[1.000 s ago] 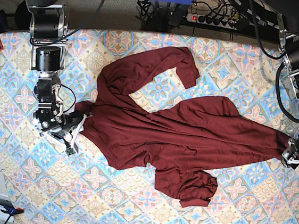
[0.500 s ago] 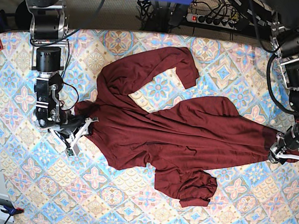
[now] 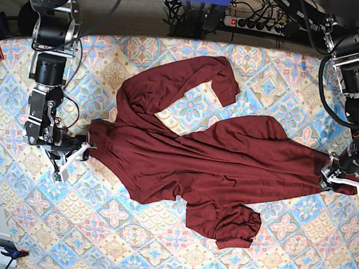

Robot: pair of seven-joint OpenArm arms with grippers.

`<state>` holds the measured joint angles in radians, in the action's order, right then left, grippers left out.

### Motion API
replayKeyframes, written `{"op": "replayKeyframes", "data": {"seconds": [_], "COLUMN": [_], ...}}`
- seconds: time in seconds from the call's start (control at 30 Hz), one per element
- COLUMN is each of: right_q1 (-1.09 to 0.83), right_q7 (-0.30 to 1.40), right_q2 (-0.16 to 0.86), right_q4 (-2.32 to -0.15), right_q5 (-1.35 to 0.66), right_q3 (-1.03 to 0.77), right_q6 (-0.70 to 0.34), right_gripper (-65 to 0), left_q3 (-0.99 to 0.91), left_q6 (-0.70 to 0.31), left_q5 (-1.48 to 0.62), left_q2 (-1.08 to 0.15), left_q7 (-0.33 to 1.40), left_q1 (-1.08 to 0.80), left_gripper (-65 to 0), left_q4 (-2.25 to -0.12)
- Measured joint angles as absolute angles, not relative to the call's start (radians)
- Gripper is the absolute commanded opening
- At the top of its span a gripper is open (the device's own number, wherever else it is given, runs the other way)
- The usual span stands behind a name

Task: Layout the t-shirt on the table in an organized manner, then fold the t-shirt properly
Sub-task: 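Grasp the shirt edges with both grippers near the collar and hem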

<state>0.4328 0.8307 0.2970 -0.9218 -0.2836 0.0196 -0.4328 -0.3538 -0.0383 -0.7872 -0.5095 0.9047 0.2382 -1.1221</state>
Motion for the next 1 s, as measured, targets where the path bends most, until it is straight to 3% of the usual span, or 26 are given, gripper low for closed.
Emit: {"op": "replayKeyframes", "data": {"seconds": [0.67, 1.0], "right_q1": [0.348, 0.304], "right_q7": [0.856, 0.974], "right_q2": [0.268, 0.231], "right_q4": [-1.023, -1.179], "right_q5": [-0.296, -0.297], "right_q3": [0.014, 0.017], "right_q6": [-0.433, -0.435], "right_gripper": [-43.9, -43.9], "left_q3": [-0.353, -0.317], "left_q6": [-0.04, -0.038], "left_q5": [-0.787, -0.788], "left_q2": [-0.479, -0.482], "left_q7": [0.905, 0.897], "left_q1": [0.232, 0.23], "left_gripper": [-28.5, -28.5], "left_q4": [-1.122, -1.122]}}
